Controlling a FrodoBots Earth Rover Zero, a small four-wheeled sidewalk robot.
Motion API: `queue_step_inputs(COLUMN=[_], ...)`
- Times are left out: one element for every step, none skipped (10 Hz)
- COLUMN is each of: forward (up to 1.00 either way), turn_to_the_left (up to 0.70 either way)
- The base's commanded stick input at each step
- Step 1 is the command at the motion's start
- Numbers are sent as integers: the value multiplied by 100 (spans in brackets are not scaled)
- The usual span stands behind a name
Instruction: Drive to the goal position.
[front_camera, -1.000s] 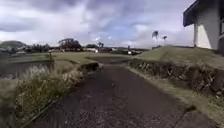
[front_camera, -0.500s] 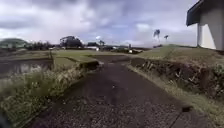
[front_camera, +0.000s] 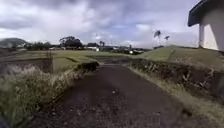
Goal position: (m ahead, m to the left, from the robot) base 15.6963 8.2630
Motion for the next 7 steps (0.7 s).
queue_step_inputs(forward=[50, 50, 50, 50, 50, 50, 50], turn_to_the_left=[-28, -50, -50, -43, 0, 0, 0])
